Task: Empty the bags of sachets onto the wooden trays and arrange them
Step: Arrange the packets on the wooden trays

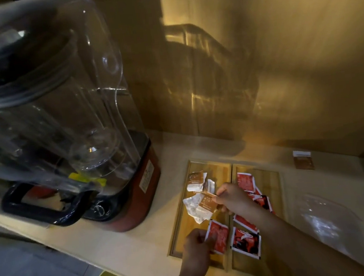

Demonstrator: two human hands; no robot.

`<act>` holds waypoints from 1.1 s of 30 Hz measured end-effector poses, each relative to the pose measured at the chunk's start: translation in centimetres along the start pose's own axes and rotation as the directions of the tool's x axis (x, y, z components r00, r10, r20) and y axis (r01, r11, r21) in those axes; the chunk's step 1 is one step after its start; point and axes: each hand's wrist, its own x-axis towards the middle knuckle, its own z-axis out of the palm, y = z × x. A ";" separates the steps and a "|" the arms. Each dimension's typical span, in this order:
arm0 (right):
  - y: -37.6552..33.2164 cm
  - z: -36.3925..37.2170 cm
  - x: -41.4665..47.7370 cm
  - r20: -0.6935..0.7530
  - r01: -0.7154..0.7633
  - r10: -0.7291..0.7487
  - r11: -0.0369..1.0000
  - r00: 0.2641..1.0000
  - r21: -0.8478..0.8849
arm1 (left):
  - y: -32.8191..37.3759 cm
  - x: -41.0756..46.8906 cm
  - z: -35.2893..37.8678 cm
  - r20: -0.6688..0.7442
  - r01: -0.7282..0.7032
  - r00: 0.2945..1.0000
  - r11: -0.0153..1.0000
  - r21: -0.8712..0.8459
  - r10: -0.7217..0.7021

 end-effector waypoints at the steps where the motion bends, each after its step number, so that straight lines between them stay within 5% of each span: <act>1: 0.1 -0.4 -0.1 -0.027 0.015 -0.015 1.000 1.000 0.002 | 0.4 -0.1 0.4 0.012 -0.009 1.000 1.000 0.000 0.009; 7: 2.4 -4.4 -1.8 -0.271 0.064 -0.117 0.978 0.956 -0.196 | 2.3 0.2 3.0 0.093 -0.110 0.990 0.993 0.041 0.105; 13: 8.6 -9.3 -5.2 -0.555 -0.165 -0.121 0.884 0.823 -0.438 | 3.7 1.0 6.1 0.172 -0.192 0.970 0.976 0.099 0.173; 16: 12.3 -9.8 -6.4 -0.539 -0.271 -0.001 0.864 0.842 -0.425 | 4.3 1.3 7.7 0.195 -0.246 0.956 0.960 0.134 0.218; 23: 17.7 -7.9 -6.8 -0.571 -0.331 0.024 0.834 0.820 -0.441 | 3.7 2.9 10.3 0.223 -0.248 0.956 0.929 0.273 0.190; 33: 18.6 -7.1 -6.8 -0.585 -0.393 0.059 0.794 0.809 -0.464 | 5.7 2.8 10.0 0.098 -0.305 0.935 0.628 0.716 0.342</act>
